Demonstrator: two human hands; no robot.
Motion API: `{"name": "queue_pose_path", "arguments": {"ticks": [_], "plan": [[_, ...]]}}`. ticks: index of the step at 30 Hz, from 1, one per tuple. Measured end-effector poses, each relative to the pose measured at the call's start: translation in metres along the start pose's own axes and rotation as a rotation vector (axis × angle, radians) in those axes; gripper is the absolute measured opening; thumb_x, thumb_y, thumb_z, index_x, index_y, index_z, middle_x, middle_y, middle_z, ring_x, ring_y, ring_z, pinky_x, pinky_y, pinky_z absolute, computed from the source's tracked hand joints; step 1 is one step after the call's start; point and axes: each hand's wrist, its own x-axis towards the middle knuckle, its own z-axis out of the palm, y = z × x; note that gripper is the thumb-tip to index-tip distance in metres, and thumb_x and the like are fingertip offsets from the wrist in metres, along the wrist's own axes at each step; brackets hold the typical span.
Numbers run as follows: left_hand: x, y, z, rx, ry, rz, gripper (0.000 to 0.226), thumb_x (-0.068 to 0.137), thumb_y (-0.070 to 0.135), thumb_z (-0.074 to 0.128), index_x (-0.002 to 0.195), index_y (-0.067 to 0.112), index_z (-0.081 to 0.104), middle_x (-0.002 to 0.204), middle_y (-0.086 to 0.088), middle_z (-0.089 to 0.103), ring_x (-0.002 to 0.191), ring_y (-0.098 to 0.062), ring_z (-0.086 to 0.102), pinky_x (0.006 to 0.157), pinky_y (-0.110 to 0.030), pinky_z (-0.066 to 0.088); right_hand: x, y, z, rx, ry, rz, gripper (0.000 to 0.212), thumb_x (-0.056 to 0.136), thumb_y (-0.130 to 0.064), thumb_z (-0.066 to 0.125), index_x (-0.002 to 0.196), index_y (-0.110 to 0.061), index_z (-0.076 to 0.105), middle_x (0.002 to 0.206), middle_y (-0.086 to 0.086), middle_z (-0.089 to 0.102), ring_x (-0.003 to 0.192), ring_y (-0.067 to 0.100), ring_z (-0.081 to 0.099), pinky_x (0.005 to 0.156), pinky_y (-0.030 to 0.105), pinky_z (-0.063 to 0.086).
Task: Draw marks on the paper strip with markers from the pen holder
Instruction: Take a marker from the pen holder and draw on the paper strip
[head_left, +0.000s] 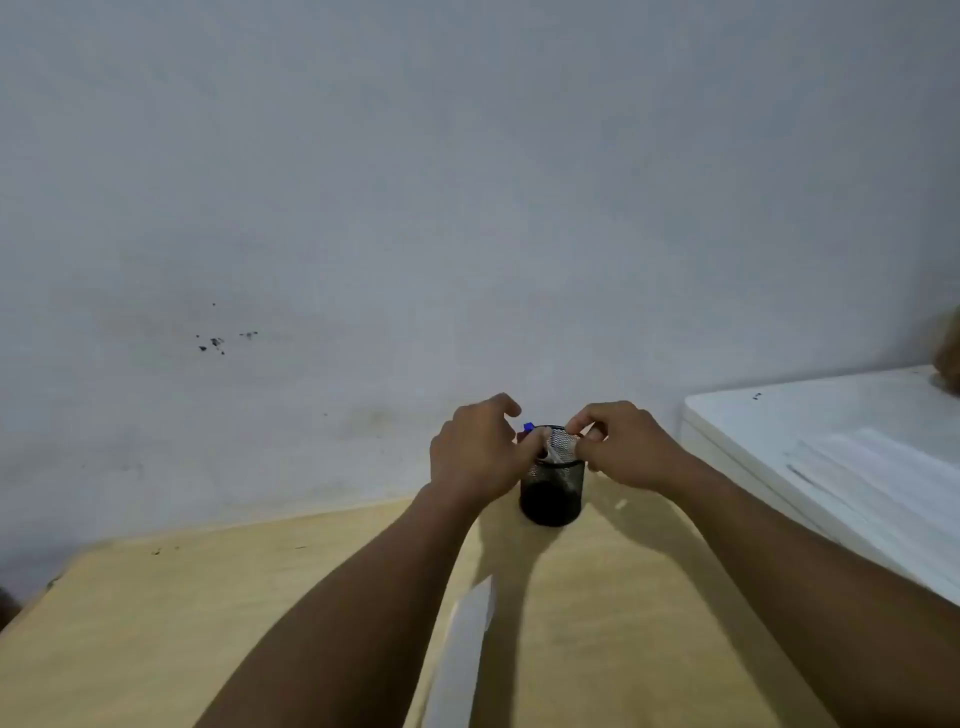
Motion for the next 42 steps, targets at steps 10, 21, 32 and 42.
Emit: {"name": "queue_pose_path", "arguments": {"ticks": [10, 21, 32, 42], "plan": [[0.016, -0.004, 0.005, -0.027, 0.060, 0.024, 0.027, 0.090, 0.049, 0.063, 0.090, 0.026, 0.078, 0.084, 0.007, 0.078, 0.085, -0.018, 0.071, 0.070, -0.032, 0.053, 0.009, 0.001, 0.008, 0.045, 0.040, 0.036, 0.018, 0.082, -0.015, 0.063, 0.082, -0.031, 0.071, 0.076, 0.005, 0.076, 0.079, 0.024, 0.075, 0.071, 0.030, 0.056], [-0.037, -0.028, -0.083, -0.961, -0.096, -0.242, 0.025, 0.099, 0.032, 0.064, 0.098, 0.009, 0.075, 0.085, -0.007, 0.077, 0.078, -0.022, 0.075, 0.073, -0.033, 0.056, -0.055, -0.087, 0.042, 0.934, -0.282, 0.350, 0.078, 0.075, -0.082, 0.059, 0.100, -0.010, 0.070, 0.069, 0.008, 0.066, 0.043, 0.016, 0.047, 0.043, 0.022, 0.029], [-0.110, -0.120, -0.086, -1.137, -0.098, -0.437, 0.034, 0.103, 0.033, 0.056, 0.087, 0.004, 0.065, 0.067, -0.006, 0.064, 0.069, -0.023, 0.073, 0.068, -0.030, 0.057, -0.083, -0.112, 0.100, 1.163, -0.424, 0.175, 0.014, 0.099, -0.016, 0.059, 0.096, -0.009, 0.071, 0.074, 0.013, 0.061, 0.055, 0.019, 0.064, 0.054, 0.025, 0.050], [-0.136, -0.147, -0.050, 0.010, -0.275, -0.088, 0.021, 0.082, 0.038, 0.066, 0.073, 0.019, 0.065, 0.065, 0.011, 0.067, 0.068, -0.010, 0.064, 0.062, -0.029, 0.047, -0.107, -0.051, 0.135, 0.061, 0.058, -0.306, 0.031, 0.091, -0.056, 0.058, 0.095, -0.027, 0.067, 0.085, 0.000, 0.067, 0.077, 0.020, 0.064, 0.066, 0.035, 0.050]]}}
